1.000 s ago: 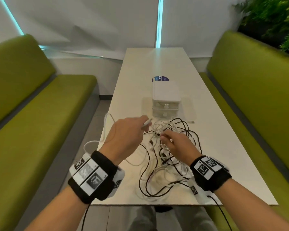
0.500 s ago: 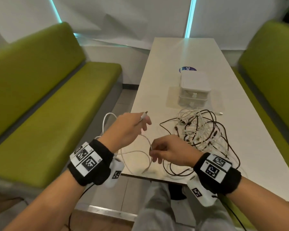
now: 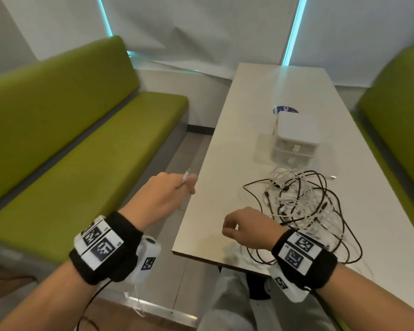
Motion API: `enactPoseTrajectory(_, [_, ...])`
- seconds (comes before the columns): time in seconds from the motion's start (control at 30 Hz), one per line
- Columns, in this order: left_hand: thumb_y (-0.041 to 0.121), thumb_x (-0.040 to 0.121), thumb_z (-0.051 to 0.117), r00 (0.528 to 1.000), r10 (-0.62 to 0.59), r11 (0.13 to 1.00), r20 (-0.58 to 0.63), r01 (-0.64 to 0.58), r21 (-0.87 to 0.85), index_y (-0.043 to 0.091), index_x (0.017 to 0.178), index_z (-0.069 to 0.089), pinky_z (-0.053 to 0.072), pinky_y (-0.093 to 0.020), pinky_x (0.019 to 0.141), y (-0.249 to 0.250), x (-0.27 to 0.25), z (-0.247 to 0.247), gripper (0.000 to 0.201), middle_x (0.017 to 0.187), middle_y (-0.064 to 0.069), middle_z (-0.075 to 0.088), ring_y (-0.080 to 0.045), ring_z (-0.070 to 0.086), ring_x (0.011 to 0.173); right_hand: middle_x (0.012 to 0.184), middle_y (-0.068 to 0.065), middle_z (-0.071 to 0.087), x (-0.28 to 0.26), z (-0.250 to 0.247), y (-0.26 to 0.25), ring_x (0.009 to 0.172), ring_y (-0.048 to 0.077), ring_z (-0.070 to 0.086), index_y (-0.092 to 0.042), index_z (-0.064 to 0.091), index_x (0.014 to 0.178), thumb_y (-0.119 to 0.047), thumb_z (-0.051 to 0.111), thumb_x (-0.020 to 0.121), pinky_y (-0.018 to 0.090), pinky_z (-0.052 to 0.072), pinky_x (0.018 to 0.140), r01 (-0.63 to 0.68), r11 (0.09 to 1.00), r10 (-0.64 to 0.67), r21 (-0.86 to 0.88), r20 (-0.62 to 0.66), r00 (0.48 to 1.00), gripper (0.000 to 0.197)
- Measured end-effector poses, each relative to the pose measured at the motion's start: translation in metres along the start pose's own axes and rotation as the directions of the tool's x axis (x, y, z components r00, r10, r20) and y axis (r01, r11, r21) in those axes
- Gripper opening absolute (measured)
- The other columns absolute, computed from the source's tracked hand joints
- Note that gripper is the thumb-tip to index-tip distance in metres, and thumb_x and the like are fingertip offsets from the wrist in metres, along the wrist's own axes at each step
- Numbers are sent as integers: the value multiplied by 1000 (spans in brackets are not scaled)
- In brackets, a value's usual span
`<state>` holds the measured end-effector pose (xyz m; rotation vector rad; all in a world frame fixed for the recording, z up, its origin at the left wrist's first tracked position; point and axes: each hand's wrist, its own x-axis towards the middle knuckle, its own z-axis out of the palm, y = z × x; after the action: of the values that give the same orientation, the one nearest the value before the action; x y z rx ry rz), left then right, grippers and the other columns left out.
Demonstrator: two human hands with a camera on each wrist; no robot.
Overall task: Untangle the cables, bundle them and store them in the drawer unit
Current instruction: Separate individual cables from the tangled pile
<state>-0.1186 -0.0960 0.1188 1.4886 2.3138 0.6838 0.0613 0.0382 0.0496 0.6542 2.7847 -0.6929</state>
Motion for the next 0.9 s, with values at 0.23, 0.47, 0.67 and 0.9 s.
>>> enactPoseTrajectory(0.23, [49,102,29,987,40,995,158,-25,-95,28,83,69,34,-21,56,28,29,59,48,68,-1,65,-8,56,61,111,3,64,2,-3,63,104,21,59,-16,67,110,-14,47,96,30,46,88,-245,965,262,95,-297,918,24])
enactPoseTrajectory(0.47, [60,96,34,954,-24,902,297,149,-405,21,83,68,46,-27,48,53,51,118,53,65,-3,58,-15,56,48,103,6,68,4,2,112,94,23,63,-13,66,105,-12,48,94,34,51,84,-395,909,415,132,-347,841,21])
enactPoseTrajectory(0.67, [54,99,35,942,-28,803,333,220,-555,9,88,66,48,-29,46,68,64,137,56,67,-8,56,-25,59,49,107,10,62,31,-1,106,102,29,61,-10,58,109,-28,50,96,35,48,78,-450,893,444,22,-218,869,23])
enactPoseTrajectory(0.9, [53,100,31,914,-46,536,403,362,-762,2,91,63,41,-21,40,90,65,149,60,64,-7,52,-19,52,43,100,9,62,32,-2,101,91,29,63,-12,55,93,-15,47,93,34,50,70,-477,876,476,68,-276,835,9])
